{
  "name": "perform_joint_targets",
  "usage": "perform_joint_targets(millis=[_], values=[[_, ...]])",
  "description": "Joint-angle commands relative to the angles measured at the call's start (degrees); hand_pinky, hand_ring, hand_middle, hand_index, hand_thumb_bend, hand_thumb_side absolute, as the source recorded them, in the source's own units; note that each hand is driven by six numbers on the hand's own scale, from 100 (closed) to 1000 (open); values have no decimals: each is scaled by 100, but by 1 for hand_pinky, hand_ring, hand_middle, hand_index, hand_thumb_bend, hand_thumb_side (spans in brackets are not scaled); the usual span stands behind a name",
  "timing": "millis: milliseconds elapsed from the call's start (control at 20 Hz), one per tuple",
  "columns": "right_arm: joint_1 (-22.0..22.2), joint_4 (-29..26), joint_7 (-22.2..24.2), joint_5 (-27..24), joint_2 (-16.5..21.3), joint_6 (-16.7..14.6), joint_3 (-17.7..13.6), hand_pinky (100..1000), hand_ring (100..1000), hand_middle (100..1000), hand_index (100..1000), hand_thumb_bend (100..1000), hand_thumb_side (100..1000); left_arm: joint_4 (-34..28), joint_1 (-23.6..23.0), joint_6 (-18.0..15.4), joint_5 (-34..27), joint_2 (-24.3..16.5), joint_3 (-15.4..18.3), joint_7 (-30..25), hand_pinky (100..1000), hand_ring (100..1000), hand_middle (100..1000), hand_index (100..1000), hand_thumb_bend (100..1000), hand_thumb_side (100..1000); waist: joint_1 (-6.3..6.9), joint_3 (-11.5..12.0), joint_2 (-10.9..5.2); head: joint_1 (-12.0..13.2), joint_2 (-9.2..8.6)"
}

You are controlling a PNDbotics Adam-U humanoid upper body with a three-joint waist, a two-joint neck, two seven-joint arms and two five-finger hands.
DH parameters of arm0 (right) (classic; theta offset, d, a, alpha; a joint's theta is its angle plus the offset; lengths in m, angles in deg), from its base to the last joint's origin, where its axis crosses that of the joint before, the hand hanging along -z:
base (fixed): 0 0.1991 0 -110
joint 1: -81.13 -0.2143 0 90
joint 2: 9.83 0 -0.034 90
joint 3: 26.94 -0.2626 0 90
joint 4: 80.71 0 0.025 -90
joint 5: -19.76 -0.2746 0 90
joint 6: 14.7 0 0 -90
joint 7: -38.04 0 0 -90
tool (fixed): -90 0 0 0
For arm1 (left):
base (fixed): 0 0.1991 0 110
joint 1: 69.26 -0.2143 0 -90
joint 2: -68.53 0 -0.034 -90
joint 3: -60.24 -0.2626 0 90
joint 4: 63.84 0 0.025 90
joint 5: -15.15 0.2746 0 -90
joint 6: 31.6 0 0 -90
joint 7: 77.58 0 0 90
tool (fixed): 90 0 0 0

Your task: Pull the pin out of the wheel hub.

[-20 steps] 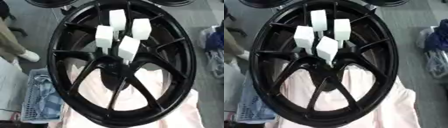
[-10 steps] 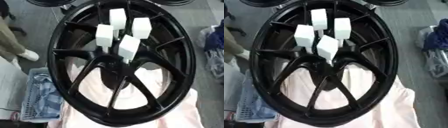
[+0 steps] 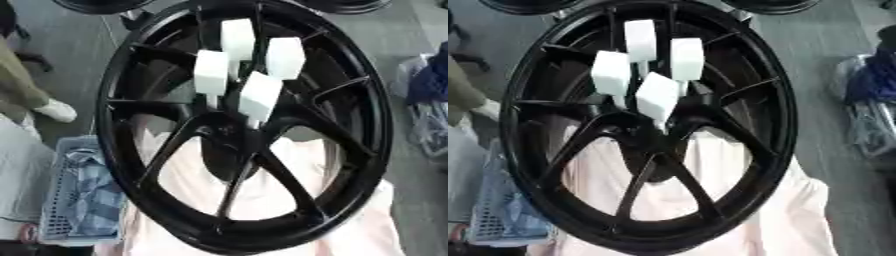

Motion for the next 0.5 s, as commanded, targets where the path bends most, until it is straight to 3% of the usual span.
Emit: perform_joint_targets(millis=[50, 500], values=[[-154, -66, 267, 74, 322, -148, 98, 817, 872, 854, 874, 305, 357, -99, 66, -6, 11, -176, -22, -42, 834, 660, 581, 724, 100, 706, -14, 21, -65, -40, -95], [-603, -66, 766, 67, 343, -592, 567, 816, 874, 858, 875, 331, 375, -99, 143, 2, -30, -198, -95, -127, 834, 661, 582, 724, 100, 706, -49, 140, -47, -155, -113]])
